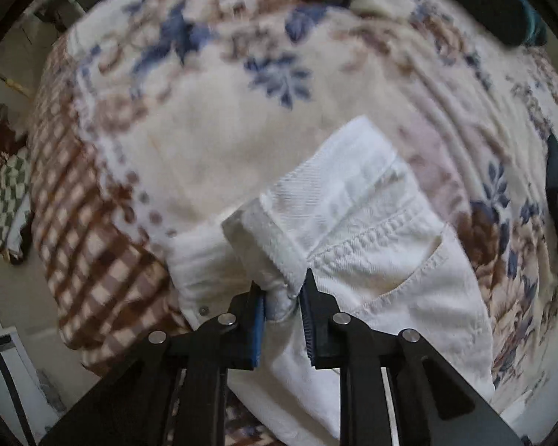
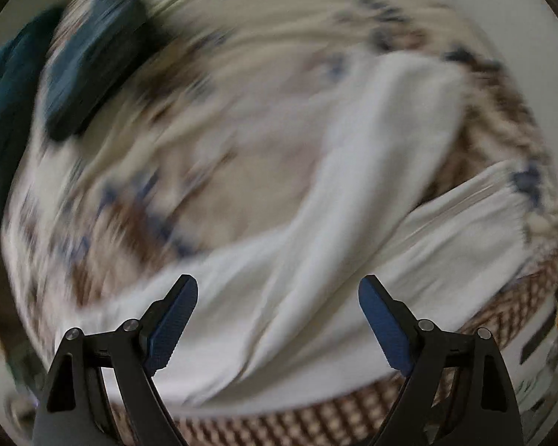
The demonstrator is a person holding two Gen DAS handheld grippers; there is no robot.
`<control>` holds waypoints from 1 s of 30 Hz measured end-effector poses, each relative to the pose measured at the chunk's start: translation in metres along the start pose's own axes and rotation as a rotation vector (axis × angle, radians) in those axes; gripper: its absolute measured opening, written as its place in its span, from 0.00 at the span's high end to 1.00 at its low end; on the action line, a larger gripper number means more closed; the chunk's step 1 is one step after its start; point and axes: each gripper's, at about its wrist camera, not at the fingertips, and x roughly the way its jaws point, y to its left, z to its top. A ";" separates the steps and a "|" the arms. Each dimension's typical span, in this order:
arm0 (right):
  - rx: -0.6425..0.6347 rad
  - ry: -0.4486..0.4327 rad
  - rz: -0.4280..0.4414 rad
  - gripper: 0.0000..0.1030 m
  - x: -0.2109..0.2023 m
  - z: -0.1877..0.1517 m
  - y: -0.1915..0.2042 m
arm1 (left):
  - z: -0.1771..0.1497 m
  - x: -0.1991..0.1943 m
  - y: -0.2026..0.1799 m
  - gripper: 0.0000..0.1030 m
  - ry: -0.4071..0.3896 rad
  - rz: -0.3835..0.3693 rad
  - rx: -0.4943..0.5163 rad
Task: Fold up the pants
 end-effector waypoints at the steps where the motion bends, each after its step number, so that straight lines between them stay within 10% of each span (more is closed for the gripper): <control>1: 0.032 -0.010 -0.014 0.12 0.003 0.014 -0.011 | -0.002 0.001 -0.004 0.83 -0.012 0.008 0.016; 10: -0.007 0.126 -0.244 0.19 0.120 0.104 -0.016 | -0.023 0.022 -0.021 0.65 0.000 0.077 0.074; 14: 0.072 0.065 -0.335 0.81 0.123 0.105 -0.031 | -0.027 0.024 -0.023 0.65 -0.009 0.085 0.086; 16: 0.157 -0.026 -0.243 0.83 0.090 0.093 -0.052 | -0.029 0.027 -0.037 0.66 -0.024 0.082 0.092; 19: 0.297 -0.139 -0.127 0.83 0.032 0.051 -0.100 | -0.032 0.018 -0.024 0.66 -0.033 0.072 0.108; 22: 0.402 -0.065 -0.096 0.81 0.032 0.008 -0.146 | -0.043 0.019 -0.009 0.65 -0.021 0.051 0.110; 26: 0.604 0.021 0.139 0.45 0.072 -0.029 -0.187 | -0.051 0.036 0.001 0.63 0.007 0.020 0.101; 30: 0.666 -0.013 0.246 0.34 0.085 -0.045 -0.190 | -0.055 0.042 0.003 0.63 0.010 -0.016 0.090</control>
